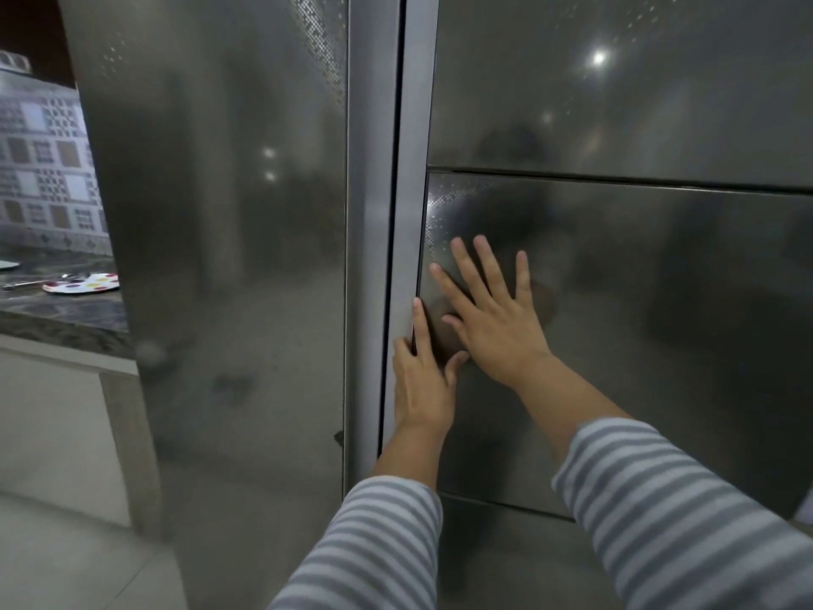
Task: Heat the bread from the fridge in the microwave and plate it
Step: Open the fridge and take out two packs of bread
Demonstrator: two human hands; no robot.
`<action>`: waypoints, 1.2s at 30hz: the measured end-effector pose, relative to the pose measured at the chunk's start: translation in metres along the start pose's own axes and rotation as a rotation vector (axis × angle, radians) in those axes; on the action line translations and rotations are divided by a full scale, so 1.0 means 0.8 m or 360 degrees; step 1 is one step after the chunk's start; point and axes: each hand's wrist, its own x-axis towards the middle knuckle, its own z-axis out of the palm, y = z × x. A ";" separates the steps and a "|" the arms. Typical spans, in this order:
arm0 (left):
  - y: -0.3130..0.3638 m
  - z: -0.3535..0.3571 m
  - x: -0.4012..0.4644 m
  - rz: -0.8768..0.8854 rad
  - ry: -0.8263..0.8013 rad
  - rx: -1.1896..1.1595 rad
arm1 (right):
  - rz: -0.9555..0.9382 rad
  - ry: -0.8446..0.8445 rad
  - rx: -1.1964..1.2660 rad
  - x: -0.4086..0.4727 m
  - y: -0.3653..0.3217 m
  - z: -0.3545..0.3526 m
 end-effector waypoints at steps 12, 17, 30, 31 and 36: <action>0.009 -0.025 -0.041 -0.0010 0.0056 0.0043 | 0.0351 -0.0025 0.0114 -0.018 -0.011 -0.039; 0.027 -0.056 -0.084 0.0038 0.0036 0.0019 | 0.0370 -0.0138 0.0108 -0.041 -0.017 -0.091; 0.089 -0.203 -0.235 0.0430 -0.0547 -0.0287 | 0.0774 -0.0411 0.0336 -0.135 -0.068 -0.301; 0.091 -0.212 -0.241 0.0496 -0.0409 -0.0185 | 0.0759 -0.0346 0.0299 -0.139 -0.070 -0.316; 0.108 -0.234 -0.264 0.0462 -0.0062 -0.0015 | 0.0600 -0.0222 0.0035 -0.153 -0.078 -0.381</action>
